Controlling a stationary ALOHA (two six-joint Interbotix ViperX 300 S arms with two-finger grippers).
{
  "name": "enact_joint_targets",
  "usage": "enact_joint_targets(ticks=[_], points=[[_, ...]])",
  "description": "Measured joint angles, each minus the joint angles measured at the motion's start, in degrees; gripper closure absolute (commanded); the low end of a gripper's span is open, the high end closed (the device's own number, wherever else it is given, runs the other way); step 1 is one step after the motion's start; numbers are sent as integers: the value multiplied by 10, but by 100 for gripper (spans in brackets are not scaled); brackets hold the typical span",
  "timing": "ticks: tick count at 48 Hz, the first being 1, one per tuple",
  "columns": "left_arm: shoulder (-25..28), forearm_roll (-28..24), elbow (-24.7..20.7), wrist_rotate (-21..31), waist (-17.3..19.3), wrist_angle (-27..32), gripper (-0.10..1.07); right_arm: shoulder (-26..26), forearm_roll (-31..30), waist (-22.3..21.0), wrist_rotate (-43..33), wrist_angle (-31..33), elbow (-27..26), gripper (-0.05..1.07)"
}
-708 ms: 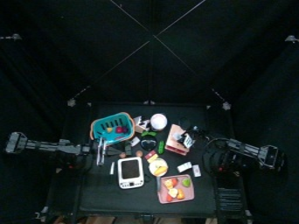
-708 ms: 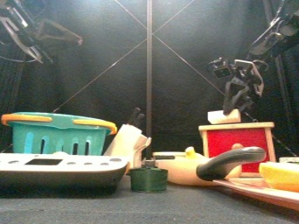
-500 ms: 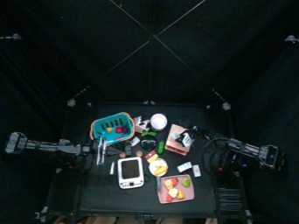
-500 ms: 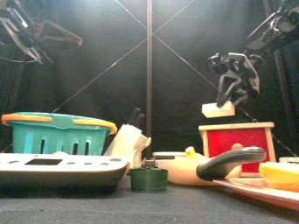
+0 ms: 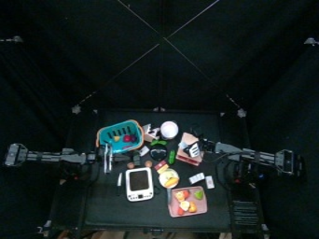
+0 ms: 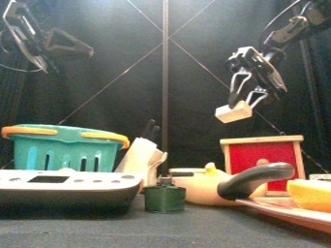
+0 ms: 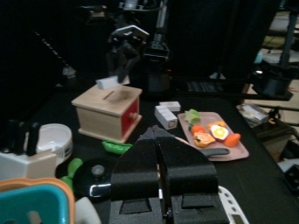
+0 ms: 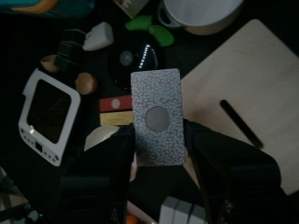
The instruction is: Place rice on stove
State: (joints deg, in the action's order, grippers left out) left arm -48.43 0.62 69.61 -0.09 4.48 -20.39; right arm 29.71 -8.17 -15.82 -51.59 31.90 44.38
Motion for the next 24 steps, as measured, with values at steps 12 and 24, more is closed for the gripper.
enact_joint_targets(ticks=[12, 24], points=[[-13, -1, 31, -1, 33, 0, 63, -63, -171, 101, -253, -36, -12, 34], [-14, 0, 56, -1, 33, -1, 51, -165, -338, 178, -477, -31, -69, 34]])
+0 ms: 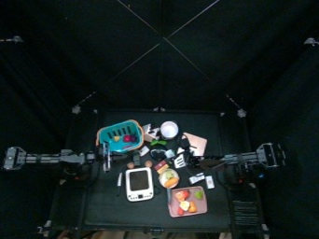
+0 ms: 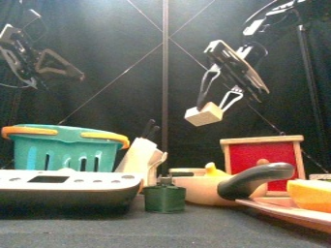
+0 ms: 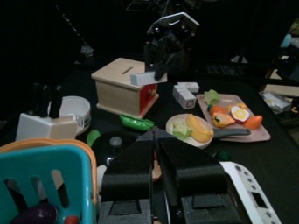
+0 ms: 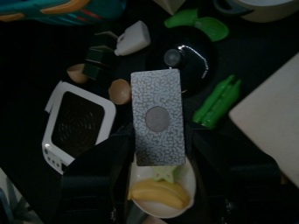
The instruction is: Place rice on stove
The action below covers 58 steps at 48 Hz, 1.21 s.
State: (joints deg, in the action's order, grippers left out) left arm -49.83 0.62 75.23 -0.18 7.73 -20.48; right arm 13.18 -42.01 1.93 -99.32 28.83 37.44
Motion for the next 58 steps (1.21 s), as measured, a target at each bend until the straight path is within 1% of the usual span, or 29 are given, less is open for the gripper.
enact_joint_targets(ticks=[6, 12, 18, 23, 28, 38, 43, 47, 53, 58], points=[[-1, -1, 1, 0, 0, 1, 51, -61, -60, 31, -102, 30, -40, 34], [-1, -1, 2, 0, 1, 0, 51, -123, -102, 58, -166, 58, -87, 34], [-1, 0, 5, 1, 1, 1, 51, -178, -116, 76, -205, 82, -133, 34], [-1, -1, 5, 1, 1, 0, 51, -216, -114, 85, -225, 90, -173, 34], [-1, -1, 5, 2, 0, 1, 51, -243, -95, 95, -240, 105, -204, 34], [-1, 0, 8, 1, 0, 4, 51, -302, -69, 111, -270, 177, -279, 34], [-1, 0, 8, 1, 0, 6, 51, -336, -65, 117, -275, 184, -317, 34], [-1, 0, 8, 1, 0, 11, 51, -366, -46, 123, -279, 188, -348, 34], [-1, -1, 8, 1, 0, 16, 51, -396, -14, 129, -283, 207, -386, 34], [-1, 0, 8, 2, -1, 21, 51, -410, -6, 135, -284, 229, -403, 34]])
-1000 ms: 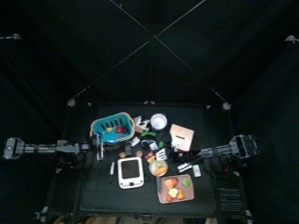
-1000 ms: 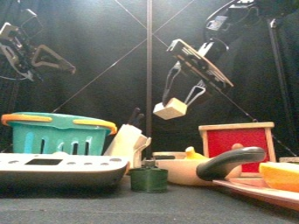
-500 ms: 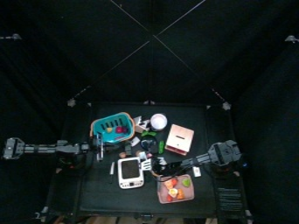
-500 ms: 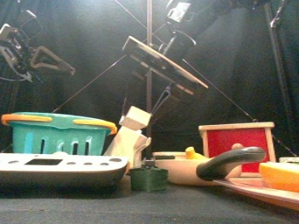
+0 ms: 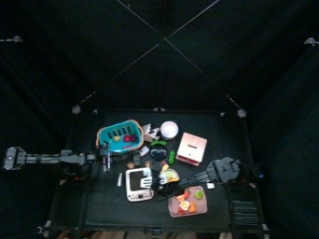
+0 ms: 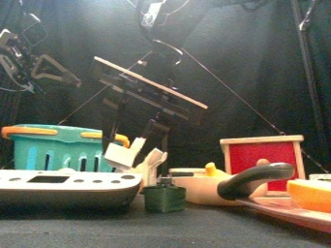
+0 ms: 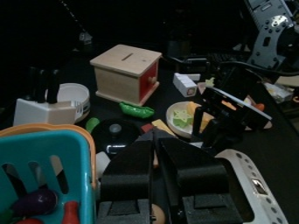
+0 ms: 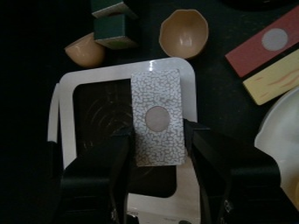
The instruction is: Place rice on stove
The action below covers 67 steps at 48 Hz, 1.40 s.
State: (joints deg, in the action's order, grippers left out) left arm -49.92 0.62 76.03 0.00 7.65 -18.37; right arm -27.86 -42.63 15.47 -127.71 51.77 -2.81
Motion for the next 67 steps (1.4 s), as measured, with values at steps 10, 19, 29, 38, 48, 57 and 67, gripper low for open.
enact_joint_targets(ticks=[10, 19, 29, 38, 48, 57, 67], points=[[-1, 0, 0, 0, 0, 4, 51, -12, 8, 10, 1, 14, -24, 32], [0, -1, 0, -1, 0, 4, 51, -25, 11, 14, 1, 15, -32, 26], [0, 0, 0, -1, 1, 7, 51, -27, 7, 15, 1, 15, -32, 10], [0, -1, 0, -1, 1, 10, 51, -26, 3, 15, 1, 16, -33, 2], [0, 0, 0, -1, 1, 10, 51, -26, 2, 15, 7, 25, -33, 2], [0, 0, 0, 0, 1, 10, 51, -23, -6, 15, 10, 28, -27, 2], [0, 0, 0, -1, 0, 12, 51, 2, -20, 13, 12, 29, -9, 2]])
